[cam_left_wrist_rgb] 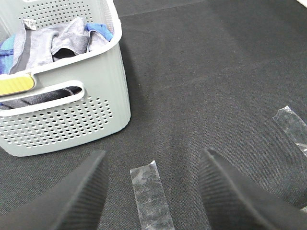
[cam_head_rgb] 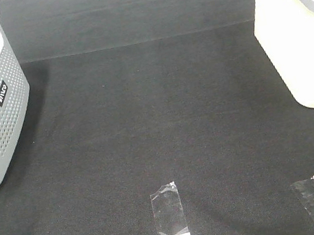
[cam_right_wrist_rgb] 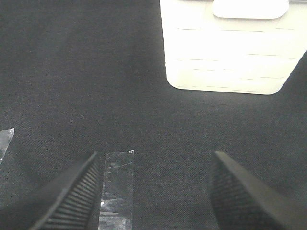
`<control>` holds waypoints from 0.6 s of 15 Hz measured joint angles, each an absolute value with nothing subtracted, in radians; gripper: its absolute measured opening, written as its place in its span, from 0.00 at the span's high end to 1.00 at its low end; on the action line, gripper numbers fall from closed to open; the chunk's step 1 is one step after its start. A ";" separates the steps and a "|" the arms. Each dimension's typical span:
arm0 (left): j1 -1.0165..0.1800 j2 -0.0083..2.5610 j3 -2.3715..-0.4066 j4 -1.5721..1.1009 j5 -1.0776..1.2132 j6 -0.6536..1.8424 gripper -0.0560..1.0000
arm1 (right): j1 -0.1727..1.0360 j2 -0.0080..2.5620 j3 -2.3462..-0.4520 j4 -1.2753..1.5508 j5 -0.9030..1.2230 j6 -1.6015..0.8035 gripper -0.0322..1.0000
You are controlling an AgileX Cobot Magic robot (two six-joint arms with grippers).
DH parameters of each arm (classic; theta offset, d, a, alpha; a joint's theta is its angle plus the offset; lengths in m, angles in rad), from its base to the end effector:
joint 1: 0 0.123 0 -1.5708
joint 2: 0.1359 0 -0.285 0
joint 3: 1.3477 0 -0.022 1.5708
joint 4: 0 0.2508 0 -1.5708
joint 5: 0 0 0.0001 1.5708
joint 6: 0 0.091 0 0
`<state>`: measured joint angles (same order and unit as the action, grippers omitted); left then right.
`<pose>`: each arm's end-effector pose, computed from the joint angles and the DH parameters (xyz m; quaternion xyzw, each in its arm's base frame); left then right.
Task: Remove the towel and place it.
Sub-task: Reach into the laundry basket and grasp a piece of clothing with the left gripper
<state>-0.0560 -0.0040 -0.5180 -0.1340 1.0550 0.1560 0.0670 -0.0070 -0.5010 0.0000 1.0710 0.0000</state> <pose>-0.0084 -0.0101 0.2833 0.0924 0.8390 -0.0402 0.5348 -0.0064 -0.0004 0.2767 -0.0286 0.8534 0.0174 0.5203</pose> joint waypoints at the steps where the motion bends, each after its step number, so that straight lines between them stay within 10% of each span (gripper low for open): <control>1: -0.056 -0.004 -0.518 -0.134 1.055 0.156 0.43 | 0.067 -0.007 -0.501 0.000 1.071 0.000 0.37; 9: -0.056 -0.004 -0.518 -0.134 1.055 0.156 0.43 | 0.067 -0.007 -0.501 0.000 1.071 0.000 0.37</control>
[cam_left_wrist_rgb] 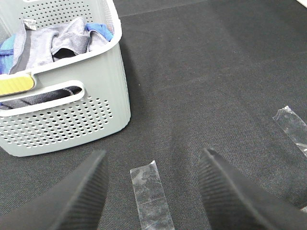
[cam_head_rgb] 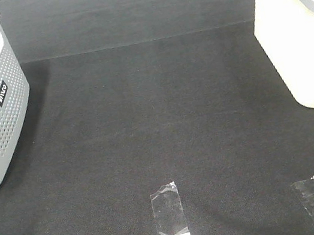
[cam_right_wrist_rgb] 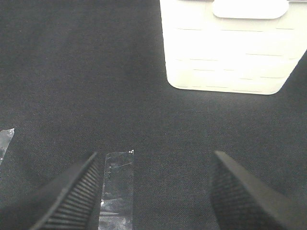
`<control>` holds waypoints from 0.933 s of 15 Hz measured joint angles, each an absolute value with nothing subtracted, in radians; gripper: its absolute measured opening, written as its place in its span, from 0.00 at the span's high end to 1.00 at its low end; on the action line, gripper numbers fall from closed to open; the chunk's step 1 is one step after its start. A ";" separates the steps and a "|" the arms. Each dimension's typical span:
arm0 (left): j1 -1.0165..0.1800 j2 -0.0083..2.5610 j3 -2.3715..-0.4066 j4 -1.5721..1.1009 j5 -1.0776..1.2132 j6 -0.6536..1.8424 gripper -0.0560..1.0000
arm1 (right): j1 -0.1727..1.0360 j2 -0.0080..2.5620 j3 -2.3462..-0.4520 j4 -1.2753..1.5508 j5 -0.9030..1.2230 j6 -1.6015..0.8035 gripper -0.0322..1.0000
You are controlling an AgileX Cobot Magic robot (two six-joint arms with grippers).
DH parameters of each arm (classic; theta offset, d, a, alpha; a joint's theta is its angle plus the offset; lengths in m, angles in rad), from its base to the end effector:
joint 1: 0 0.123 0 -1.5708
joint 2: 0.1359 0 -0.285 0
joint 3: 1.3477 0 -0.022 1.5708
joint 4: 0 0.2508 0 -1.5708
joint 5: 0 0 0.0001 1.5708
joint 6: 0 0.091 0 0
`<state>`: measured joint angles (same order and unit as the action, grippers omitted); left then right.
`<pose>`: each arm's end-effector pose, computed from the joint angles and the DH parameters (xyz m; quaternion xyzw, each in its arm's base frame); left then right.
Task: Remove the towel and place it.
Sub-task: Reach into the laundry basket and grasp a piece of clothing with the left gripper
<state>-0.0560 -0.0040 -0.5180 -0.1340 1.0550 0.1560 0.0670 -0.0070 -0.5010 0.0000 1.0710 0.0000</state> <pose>-0.0084 -0.0101 0.2833 0.0924 0.8390 -0.0402 0.5348 -0.0064 -0.0004 0.2767 -0.0286 0.8534 0.0174 0.5203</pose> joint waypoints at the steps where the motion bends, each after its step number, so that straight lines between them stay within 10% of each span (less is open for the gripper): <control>1: -0.056 -0.004 -0.518 -0.134 1.055 0.156 0.43 | 0.067 -0.007 -0.501 0.000 1.071 0.000 0.37; 14: -0.056 -0.004 -0.518 -0.140 1.055 0.156 0.43 | 0.067 -0.007 -0.501 0.000 1.071 0.000 0.37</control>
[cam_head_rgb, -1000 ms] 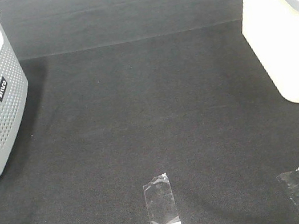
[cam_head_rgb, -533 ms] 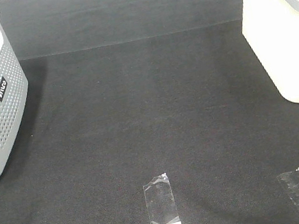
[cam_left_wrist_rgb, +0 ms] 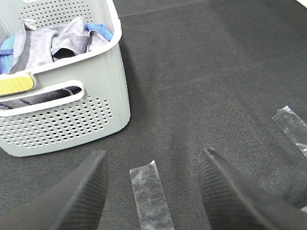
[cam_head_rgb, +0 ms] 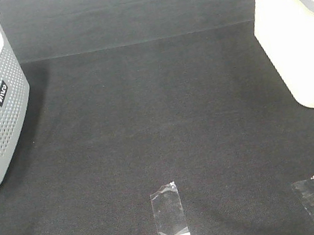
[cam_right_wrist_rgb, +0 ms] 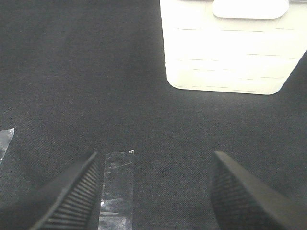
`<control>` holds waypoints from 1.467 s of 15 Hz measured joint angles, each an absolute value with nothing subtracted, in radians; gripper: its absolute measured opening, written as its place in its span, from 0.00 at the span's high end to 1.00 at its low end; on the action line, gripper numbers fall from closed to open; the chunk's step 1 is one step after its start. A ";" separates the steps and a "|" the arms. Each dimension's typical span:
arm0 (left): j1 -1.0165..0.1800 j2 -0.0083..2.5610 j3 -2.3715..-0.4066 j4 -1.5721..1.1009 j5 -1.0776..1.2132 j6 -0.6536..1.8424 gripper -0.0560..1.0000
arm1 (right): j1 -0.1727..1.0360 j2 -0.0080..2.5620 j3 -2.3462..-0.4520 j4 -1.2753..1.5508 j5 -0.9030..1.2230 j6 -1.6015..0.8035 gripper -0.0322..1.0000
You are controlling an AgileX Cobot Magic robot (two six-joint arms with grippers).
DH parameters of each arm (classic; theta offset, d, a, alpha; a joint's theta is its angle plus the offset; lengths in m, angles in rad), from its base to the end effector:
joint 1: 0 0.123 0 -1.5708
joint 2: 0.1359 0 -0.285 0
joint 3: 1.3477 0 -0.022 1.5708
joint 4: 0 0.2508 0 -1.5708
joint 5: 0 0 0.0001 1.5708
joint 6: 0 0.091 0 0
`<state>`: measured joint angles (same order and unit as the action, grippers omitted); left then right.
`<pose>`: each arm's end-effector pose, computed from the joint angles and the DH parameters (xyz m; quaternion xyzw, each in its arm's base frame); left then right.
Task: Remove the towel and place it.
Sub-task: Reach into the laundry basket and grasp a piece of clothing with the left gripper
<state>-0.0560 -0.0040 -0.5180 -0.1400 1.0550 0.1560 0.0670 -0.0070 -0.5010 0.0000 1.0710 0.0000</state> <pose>-0.0084 -0.0106 0.2833 0.0925 0.8388 -0.0432 0.5348 -0.0064 -0.0004 0.2767 -0.0286 0.8534 0.0174 0.5203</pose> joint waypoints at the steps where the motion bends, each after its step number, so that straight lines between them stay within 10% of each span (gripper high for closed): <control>1: -0.056 -0.004 -0.518 -0.140 1.055 0.156 0.43 | 0.067 -0.007 -0.501 0.000 1.071 0.000 0.37; 13: -0.056 0.071 -0.562 -0.140 0.882 0.147 0.43 | 0.067 -0.007 -0.501 0.000 1.071 0.000 0.37; 22: -0.056 0.985 -0.951 0.167 0.580 -0.135 0.46 | 0.067 -0.007 -0.501 0.000 1.071 0.000 0.37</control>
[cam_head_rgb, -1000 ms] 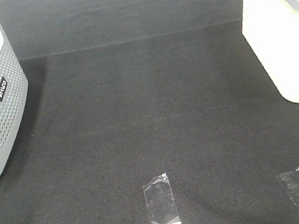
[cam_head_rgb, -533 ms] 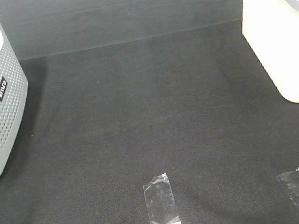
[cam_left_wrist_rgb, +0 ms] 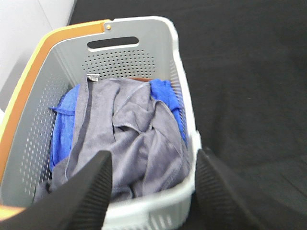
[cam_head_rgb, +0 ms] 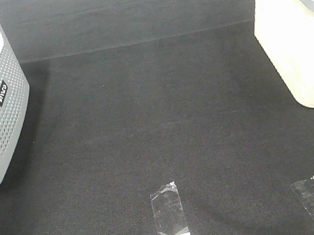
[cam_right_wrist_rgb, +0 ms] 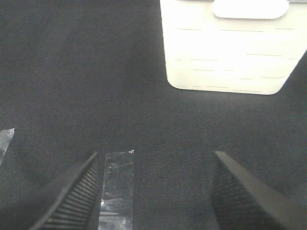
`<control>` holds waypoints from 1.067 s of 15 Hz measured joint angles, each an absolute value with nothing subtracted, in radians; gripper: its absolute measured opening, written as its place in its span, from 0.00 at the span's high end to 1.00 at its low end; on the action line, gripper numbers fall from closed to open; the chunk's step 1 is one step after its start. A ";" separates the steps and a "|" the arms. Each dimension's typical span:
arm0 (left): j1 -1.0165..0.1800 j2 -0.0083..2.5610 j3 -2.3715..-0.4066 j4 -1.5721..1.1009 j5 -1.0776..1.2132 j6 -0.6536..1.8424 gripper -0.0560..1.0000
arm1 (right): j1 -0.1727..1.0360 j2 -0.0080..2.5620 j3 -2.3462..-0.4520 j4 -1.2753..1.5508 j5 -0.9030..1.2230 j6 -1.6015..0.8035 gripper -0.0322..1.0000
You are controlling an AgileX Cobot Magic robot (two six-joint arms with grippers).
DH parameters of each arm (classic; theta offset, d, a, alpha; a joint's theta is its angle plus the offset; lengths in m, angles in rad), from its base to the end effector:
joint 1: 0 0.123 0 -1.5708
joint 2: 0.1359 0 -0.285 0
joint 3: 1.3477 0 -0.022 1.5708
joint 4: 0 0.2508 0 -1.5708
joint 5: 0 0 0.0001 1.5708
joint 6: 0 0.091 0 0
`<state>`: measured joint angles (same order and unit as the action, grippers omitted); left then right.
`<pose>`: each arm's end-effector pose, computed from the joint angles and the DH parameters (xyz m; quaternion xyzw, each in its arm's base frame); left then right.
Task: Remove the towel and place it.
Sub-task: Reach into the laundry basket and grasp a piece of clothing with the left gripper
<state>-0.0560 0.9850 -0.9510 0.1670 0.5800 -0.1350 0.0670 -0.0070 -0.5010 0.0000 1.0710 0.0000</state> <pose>0.2041 -0.0031 0.3698 0.0035 0.8646 0.0267 0.5017 -0.0064 -0.0004 0.2767 -0.0286 0.8534 0.0174 0.5203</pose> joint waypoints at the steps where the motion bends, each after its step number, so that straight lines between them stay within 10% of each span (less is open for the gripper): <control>1: -0.056 1.100 -1.029 0.183 0.601 -0.160 0.46 | 0.067 -0.007 -0.501 0.000 1.071 0.000 0.37; 16: 0.137 2.208 -2.103 0.235 0.949 -0.200 0.46 | 0.067 -0.007 -0.501 0.000 1.071 0.000 0.37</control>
<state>0.1370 2.2080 -2.1030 0.2350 0.9490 -0.2000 0.0670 -0.0070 -0.5010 0.0000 1.0710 0.0000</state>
